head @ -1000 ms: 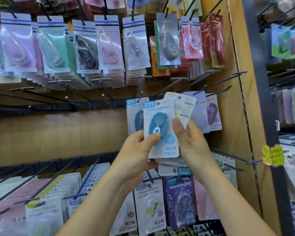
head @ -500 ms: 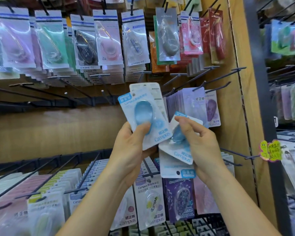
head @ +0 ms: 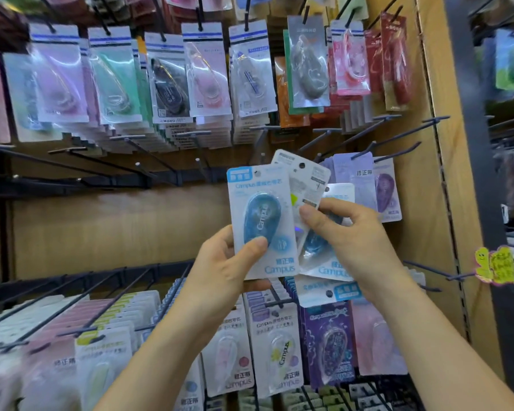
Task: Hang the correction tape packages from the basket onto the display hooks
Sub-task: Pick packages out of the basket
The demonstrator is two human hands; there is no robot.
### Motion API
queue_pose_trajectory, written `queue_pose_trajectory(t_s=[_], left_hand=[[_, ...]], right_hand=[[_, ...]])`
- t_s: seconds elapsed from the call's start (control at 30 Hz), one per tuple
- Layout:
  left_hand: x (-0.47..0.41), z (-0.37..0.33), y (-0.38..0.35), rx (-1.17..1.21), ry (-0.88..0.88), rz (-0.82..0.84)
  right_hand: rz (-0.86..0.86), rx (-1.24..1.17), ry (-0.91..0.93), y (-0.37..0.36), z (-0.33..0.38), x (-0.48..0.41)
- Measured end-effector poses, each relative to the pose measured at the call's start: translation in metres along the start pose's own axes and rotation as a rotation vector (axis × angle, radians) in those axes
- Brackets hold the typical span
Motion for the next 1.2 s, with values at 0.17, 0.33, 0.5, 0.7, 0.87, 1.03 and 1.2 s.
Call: queue_pose_trajectory(t_s=[0.17, 0.33, 0.5, 0.7, 0.87, 1.03, 1.2], left_hand=[[0.001, -0.002, 0.005, -0.087, -0.075, -0.133], [-0.004, -0.005, 0.006, -0.17, -0.158, -0.091], [-0.013, 0.004, -0.004, -0.237, -0.106, 0.044], [-0.019, -0.011, 0.004, -0.869, -0.246, -0.119], [-0.026, -0.042, 0.001, -1.191, -0.435, -0.309], [-0.041, -0.049, -0.011, -1.403, -0.393, -0.295], [-0.043, -0.054, -0.015, -1.567, -0.384, -0.304]], right_hand=[[-0.18, 0.09, 0.031, 0.015, -0.009, 0.002], [-0.181, 0.127, 0.009, 0.027, -0.01, -0.001], [-0.125, 0.118, 0.055, 0.015, -0.005, -0.004], [-0.126, 0.296, 0.143, 0.01, -0.004, -0.013], [-0.166, 0.313, 0.174, 0.019, -0.006, -0.015], [-0.139, 0.324, 0.137, 0.02, -0.013, -0.018], [-0.102, 0.305, 0.11, 0.023, -0.018, -0.022]])
Point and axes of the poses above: each hand's wrist, its own x-axis away from the middle knuckle, its own y-axis out of the back of the hand, z = x × y, the point moved 5 cm from there along -x, towards the middle knuckle, and after that the axes turned 2 degrees about x, right-handed, at the moved point
